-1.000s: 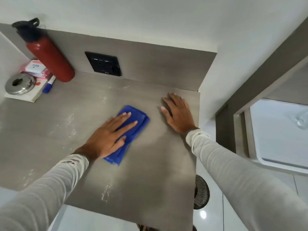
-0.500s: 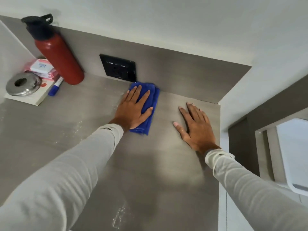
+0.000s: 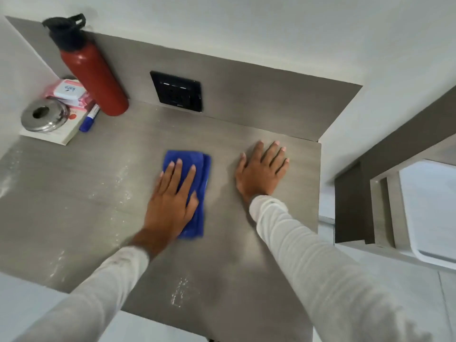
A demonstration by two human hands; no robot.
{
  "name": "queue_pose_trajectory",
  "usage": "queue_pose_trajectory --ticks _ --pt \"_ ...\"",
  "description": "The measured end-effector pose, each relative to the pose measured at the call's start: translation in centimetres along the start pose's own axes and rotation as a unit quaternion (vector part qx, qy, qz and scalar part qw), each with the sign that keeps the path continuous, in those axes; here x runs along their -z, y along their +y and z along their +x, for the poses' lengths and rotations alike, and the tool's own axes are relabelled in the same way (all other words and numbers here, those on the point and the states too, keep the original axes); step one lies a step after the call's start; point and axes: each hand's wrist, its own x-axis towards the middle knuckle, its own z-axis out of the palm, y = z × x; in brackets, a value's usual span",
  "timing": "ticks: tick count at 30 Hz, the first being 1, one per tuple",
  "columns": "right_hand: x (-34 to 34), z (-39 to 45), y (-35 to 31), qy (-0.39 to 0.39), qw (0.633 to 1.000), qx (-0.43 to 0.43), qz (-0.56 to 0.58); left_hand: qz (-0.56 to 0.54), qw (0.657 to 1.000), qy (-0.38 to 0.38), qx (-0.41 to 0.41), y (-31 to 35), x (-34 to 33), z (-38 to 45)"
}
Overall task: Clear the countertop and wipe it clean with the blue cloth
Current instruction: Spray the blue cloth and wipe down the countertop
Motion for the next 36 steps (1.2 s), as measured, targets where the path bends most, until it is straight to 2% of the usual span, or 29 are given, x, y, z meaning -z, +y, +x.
queue_pose_trajectory --ticks 3,5,7,12,16,20,24,28,30,36 --pt "-0.6 -0.3 -0.4 0.028 1.0 0.01 -0.008 0.025 0.987 -0.038 -0.153 -2.6 0.1 -1.8" --pt "-0.9 -0.2 -0.1 0.035 0.999 0.019 -0.017 0.047 0.979 -0.054 -0.189 -3.9 0.4 0.3" --pt "-1.1 -0.1 0.0 0.034 0.999 0.024 -0.026 0.067 0.978 -0.056 -0.191 -5.0 0.8 3.4" --pt "-1.4 0.1 -0.2 0.046 0.997 0.026 -0.052 0.07 0.984 -0.074 -0.144 -10.2 1.7 11.4" --pt "-1.6 0.4 -0.4 0.057 0.996 0.022 -0.069 0.027 0.997 -0.075 -0.022 -12.3 1.1 14.2" --pt "-1.6 0.3 -0.5 0.063 0.995 0.023 -0.076 -0.008 0.995 -0.045 0.094 -10.6 0.1 14.8" --pt "-1.5 0.3 -0.7 0.059 0.996 0.027 -0.066 -0.054 0.969 -0.025 0.241 -6.4 -1.1 15.6" --pt "-1.3 0.2 -0.6 0.046 0.995 0.05 -0.067 -0.042 0.971 -0.011 0.234 -3.5 -1.4 11.3" --pt "-1.3 0.1 -0.5 0.035 0.995 0.065 -0.06 -0.04 0.975 -0.012 0.219 -1.5 -1.1 7.6" --pt "-1.0 0.1 -0.1 0.02 0.995 0.09 -0.026 -0.059 0.968 -0.026 0.241 7.4 0.6 -4.5"
